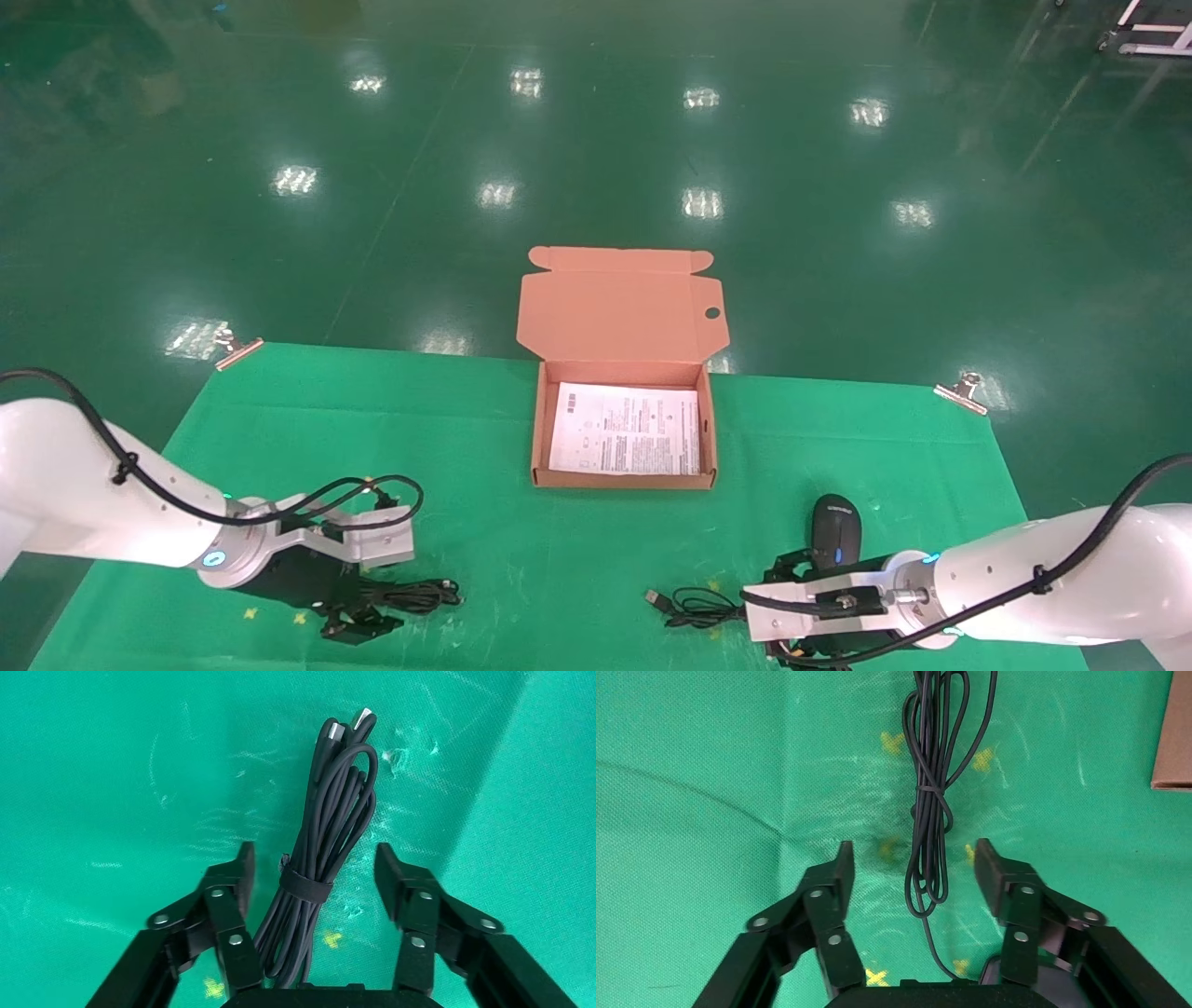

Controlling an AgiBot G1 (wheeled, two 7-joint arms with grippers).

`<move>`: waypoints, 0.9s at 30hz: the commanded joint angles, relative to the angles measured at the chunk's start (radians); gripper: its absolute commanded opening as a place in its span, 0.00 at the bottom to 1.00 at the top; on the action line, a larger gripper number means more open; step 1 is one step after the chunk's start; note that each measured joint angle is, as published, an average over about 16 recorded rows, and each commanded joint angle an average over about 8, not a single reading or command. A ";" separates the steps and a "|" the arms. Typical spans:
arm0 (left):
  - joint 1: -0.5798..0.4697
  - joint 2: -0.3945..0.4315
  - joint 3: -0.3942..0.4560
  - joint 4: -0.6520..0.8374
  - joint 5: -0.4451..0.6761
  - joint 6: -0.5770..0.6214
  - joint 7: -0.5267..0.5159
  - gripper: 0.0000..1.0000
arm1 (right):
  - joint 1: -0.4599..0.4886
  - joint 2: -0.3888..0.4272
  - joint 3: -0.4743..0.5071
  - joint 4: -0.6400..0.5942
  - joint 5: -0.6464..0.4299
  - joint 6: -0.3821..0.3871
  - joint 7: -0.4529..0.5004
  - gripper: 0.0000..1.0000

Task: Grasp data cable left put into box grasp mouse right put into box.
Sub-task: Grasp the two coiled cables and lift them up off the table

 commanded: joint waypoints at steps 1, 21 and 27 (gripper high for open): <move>0.000 0.000 0.000 -0.002 0.000 0.001 0.000 0.00 | 0.000 0.000 0.000 0.002 0.000 -0.001 0.000 0.00; 0.001 -0.001 0.001 -0.008 0.001 0.003 -0.001 0.00 | 0.000 0.002 -0.001 0.007 -0.001 -0.004 0.000 0.00; -0.004 -0.007 -0.002 -0.016 -0.003 0.006 0.002 0.00 | 0.007 0.024 0.014 0.028 0.014 -0.006 0.021 0.00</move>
